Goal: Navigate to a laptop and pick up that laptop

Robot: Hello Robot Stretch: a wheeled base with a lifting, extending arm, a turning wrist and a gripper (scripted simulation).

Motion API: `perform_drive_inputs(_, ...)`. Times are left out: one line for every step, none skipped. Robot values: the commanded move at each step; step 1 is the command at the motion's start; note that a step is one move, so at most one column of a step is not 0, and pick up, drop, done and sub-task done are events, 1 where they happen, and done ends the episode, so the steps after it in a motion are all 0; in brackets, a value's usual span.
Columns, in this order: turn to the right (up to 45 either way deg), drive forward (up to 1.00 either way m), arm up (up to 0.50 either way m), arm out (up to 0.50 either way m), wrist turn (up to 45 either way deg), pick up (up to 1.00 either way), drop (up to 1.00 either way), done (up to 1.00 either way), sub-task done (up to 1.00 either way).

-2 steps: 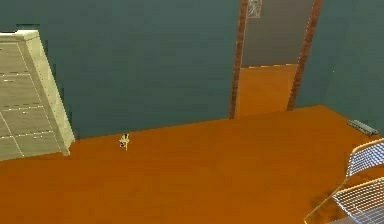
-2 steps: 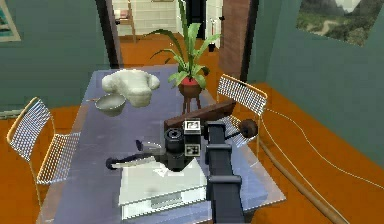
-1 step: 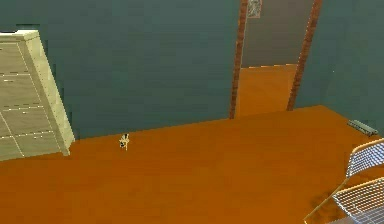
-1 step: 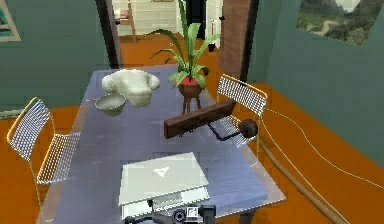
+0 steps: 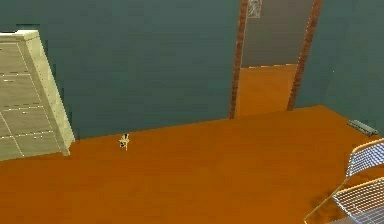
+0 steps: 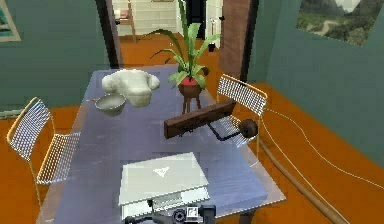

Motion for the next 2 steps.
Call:
perform_drive_inputs(0.0, 0.00, 0.10, 0.00, 0.0, 0.00, 0.00, 0.00, 0.00)
perform_drive_inputs(0.0, 0.00, 0.00, 0.00, 0.0, 0.00, 0.00, 1.00, 0.00)
